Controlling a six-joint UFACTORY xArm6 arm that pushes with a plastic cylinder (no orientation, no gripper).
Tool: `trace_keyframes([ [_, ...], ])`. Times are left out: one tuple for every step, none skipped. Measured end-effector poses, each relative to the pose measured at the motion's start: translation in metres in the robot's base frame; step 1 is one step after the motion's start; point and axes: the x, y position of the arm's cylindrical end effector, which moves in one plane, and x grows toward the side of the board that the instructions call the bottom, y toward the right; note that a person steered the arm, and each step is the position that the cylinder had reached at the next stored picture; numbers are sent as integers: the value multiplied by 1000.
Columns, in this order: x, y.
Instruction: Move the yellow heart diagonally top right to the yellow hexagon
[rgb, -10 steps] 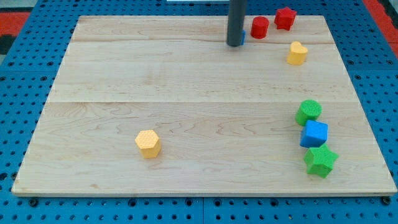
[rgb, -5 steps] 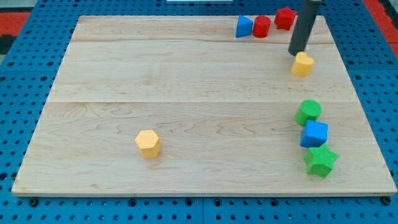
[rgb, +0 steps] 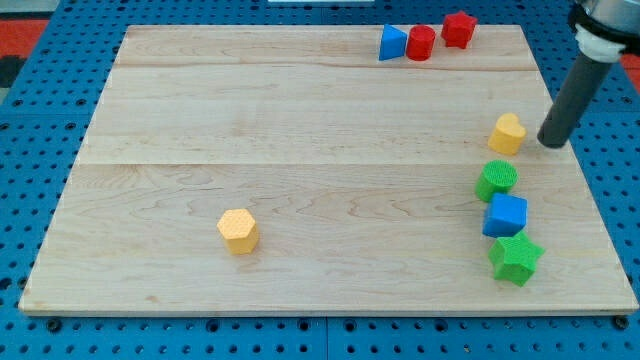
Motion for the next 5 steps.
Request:
trace_keyframes([
  [15, 0],
  [15, -1],
  [47, -1],
  [91, -10],
  [85, -109],
])
